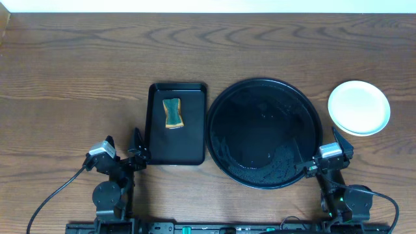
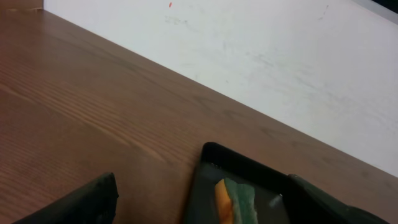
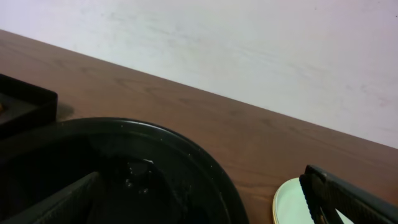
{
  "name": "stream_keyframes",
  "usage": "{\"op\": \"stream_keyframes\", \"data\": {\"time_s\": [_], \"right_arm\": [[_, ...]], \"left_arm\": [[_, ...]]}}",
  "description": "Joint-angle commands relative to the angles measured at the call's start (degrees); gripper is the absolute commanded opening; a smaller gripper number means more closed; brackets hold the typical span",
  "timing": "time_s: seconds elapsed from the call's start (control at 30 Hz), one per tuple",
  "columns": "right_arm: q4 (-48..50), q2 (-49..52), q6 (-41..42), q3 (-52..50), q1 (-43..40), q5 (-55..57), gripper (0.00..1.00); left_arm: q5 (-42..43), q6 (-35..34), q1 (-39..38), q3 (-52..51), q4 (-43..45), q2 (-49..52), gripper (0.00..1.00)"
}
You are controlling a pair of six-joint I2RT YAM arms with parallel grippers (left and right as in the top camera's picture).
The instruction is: Clean dirty plates on tray and stack at the side
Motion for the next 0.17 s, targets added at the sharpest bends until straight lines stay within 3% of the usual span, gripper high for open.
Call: {"op": "stream_keyframes", "data": {"time_s": [0.0,0.13], "right_arm": [[-0.24,-0.39,0.72,-0.07,-0.59,-0.07,0.99],[-0.24,-0.37,0.72,-0.07,-0.59,-0.07,0.99]], "left_arm": [[-0.72,0.74,-0.24,-0.76,-2.73,-0.39,0.86],[-0.72,0.74,-0.24,-0.76,-2.73,-0.39,0.86]]}}
